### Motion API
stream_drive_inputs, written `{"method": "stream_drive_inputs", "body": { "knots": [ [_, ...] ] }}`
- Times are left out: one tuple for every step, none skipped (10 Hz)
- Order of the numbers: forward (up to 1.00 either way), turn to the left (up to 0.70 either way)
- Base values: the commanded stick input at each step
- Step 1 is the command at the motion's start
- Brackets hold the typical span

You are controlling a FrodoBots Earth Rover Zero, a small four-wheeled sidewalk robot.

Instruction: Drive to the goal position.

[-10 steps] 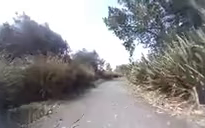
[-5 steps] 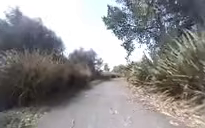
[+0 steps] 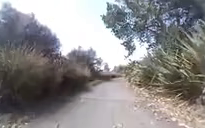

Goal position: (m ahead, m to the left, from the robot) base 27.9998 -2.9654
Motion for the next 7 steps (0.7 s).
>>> {"method": "stream_drive_inputs", "body": {
  "knots": [
    [0.85, 0.04],
    [0.85, 0.0],
    [0.85, 0.0],
    [0.85, 0.0],
    [0.85, 0.0],
    [0.85, 0.0],
    [0.85, 0.0]
  ]
}}
